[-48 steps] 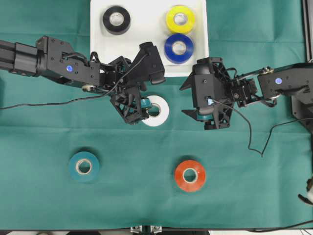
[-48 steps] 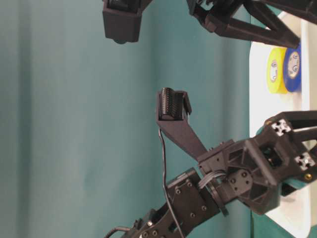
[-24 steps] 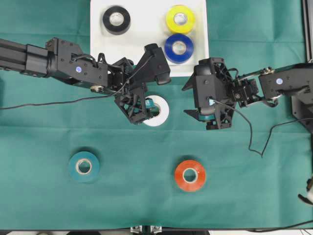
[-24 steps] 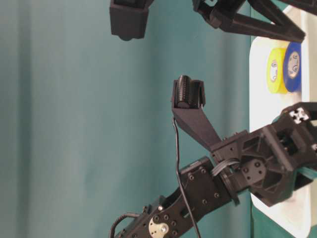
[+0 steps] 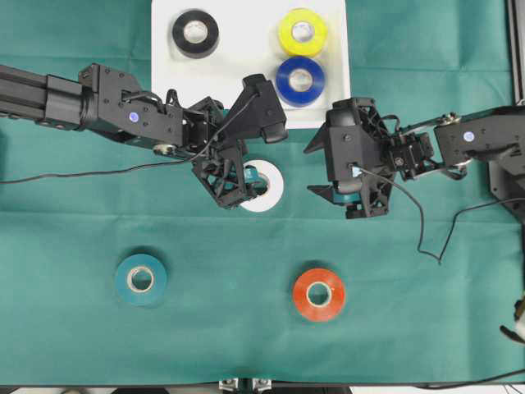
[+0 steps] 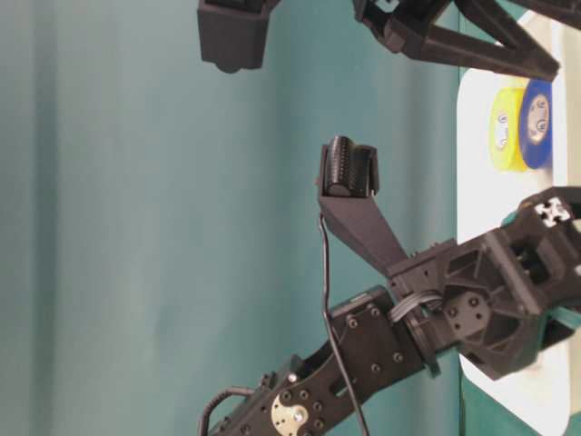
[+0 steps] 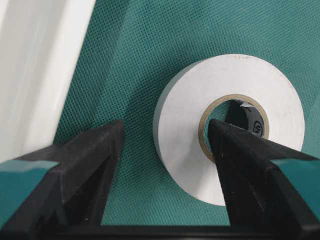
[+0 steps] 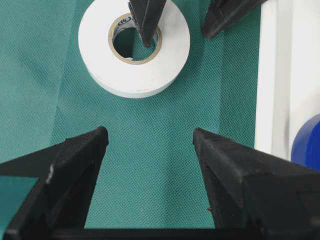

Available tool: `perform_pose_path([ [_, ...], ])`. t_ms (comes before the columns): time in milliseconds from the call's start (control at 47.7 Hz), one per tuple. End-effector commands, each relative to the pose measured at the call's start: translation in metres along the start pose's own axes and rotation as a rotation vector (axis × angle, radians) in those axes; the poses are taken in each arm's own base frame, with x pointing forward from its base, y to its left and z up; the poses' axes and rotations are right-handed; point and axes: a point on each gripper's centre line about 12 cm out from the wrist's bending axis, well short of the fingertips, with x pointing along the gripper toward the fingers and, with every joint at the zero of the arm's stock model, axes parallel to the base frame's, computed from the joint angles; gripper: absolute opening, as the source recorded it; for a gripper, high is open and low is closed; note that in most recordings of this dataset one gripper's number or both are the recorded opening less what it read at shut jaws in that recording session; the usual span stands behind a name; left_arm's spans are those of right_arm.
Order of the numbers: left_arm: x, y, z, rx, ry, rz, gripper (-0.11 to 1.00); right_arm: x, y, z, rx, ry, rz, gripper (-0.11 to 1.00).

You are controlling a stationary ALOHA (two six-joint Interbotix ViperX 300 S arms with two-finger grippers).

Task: Put the tape alternately from left to right into the white case.
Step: 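Move the left gripper over the white roll and lower into its hole, then grip the white roll with the left gripper and carry it to the tray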

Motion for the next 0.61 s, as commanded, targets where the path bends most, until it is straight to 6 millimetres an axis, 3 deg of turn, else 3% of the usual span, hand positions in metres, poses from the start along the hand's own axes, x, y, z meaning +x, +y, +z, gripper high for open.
perform_pose_path([
  [0,-0.009,-0.005,0.012,-0.004,-0.032,-0.014,0.96,-0.006,0.002,0.009,-0.001,-0.037,0.008,0.76],
  [84,-0.01,-0.007,0.014,-0.003,-0.039,-0.018,0.91,-0.006,0.002,0.009,-0.001,-0.041,0.01,0.76],
  [126,-0.01,-0.008,0.014,-0.002,-0.04,-0.019,0.84,-0.005,0.002,0.009,-0.003,-0.04,0.01,0.75],
  [356,-0.014,-0.016,0.024,0.005,-0.054,-0.03,0.19,-0.006,0.002,0.009,0.0,-0.041,0.009,0.76],
  [419,-0.015,-0.017,0.024,0.005,-0.044,-0.027,0.07,-0.006,0.002,0.009,0.0,-0.041,0.009,0.75],
  [503,-0.015,-0.016,0.023,0.005,-0.028,-0.021,-0.03,-0.005,0.002,0.009,-0.003,-0.04,0.01,0.75],
  [587,-0.015,-0.016,0.022,0.007,-0.021,-0.018,-0.03,-0.005,0.002,0.009,-0.001,-0.04,0.01,0.75],
])
